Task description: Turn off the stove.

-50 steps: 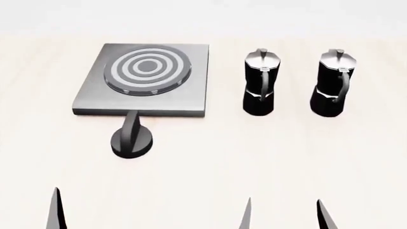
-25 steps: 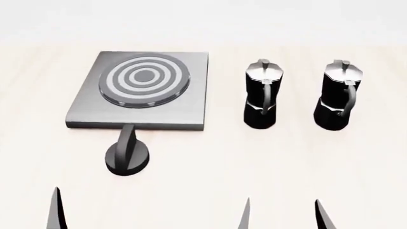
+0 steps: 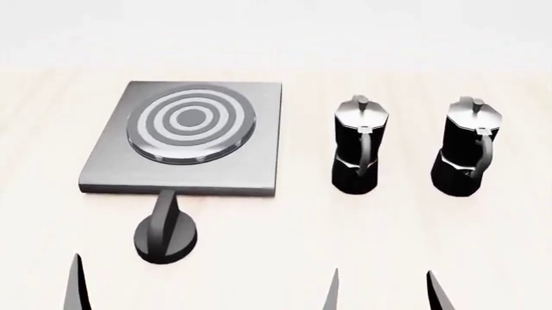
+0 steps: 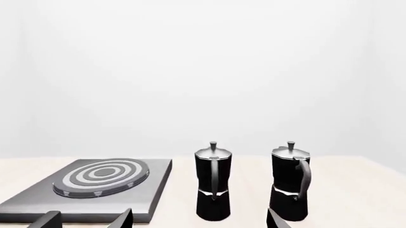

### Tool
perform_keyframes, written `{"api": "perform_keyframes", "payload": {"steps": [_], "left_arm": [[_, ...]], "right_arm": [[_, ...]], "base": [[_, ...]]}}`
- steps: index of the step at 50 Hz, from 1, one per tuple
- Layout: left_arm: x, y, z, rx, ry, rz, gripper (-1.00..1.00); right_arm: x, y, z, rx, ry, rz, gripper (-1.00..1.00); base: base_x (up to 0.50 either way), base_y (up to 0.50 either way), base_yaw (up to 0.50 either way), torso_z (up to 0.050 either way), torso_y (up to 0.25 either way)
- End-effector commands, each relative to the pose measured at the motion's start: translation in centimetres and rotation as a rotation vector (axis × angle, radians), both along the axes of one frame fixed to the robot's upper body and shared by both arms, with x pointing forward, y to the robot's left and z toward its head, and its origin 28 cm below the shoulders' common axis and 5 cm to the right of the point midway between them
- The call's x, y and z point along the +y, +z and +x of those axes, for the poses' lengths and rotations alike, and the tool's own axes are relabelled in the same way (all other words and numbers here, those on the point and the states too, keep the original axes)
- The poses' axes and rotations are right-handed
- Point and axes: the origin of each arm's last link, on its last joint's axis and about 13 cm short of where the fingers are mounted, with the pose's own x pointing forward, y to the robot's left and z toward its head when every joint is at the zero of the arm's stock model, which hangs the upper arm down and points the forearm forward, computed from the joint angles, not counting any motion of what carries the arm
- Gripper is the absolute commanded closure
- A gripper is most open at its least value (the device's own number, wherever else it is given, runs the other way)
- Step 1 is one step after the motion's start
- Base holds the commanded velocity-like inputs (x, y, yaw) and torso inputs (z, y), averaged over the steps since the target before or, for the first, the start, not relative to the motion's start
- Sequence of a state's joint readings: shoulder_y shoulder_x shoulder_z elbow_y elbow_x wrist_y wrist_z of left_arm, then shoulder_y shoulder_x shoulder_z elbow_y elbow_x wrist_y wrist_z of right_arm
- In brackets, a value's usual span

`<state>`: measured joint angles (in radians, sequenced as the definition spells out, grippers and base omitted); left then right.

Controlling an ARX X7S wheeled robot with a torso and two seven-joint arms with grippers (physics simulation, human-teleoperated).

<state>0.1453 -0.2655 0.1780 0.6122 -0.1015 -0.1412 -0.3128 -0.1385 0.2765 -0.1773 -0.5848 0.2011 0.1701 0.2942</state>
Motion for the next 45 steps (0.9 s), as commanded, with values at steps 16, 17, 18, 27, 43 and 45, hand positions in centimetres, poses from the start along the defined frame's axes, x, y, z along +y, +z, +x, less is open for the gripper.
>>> {"api": "perform_keyframes", "payload": {"steps": [16, 17, 18, 27, 43, 45], "left_arm": [[-0.01, -0.03, 0.01, 0.001, 0.001, 0.002, -1.00], [-0.01, 0.02, 0.00, 0.001, 0.000, 0.002, -1.00], [0.01, -0.02, 0.02, 0.001, 0.001, 0.001, -1.00], [0.02, -0.08, 0.03, 0.002, 0.000, 0.003, -1.00], [0.01, -0.12, 0.06, 0.003, -0.001, 0.004, -1.00], [0.01, -0.13, 0.09, 0.003, -0.002, 0.004, -1.00]], "right_arm": [[-0.04, 0.02, 0.01, 0.003, 0.002, 0.005, -1.00], [-0.04, 0.02, 0.02, 0.003, 0.003, 0.005, -1.00], [-0.04, 0.02, 0.02, 0.005, 0.004, 0.006, -1.00], [-0.04, 0.00, 0.00, 0.006, 0.006, 0.007, -1.00], [-0.06, 0.00, 0.02, 0.005, 0.004, 0.006, -1.00], [-0.05, -0.02, 0.03, 0.006, 0.005, 0.006, -1.00]], "base": [[0.15, 0.00, 0.00, 0.000, 0.000], [0.14, 0.00, 0.00, 0.000, 0.000], [0.15, 0.00, 0.00, 0.000, 0.000], [0.15, 0.00, 0.00, 0.000, 0.000], [0.15, 0.00, 0.00, 0.000, 0.000], [0.15, 0.00, 0.00, 0.000, 0.000]]}}
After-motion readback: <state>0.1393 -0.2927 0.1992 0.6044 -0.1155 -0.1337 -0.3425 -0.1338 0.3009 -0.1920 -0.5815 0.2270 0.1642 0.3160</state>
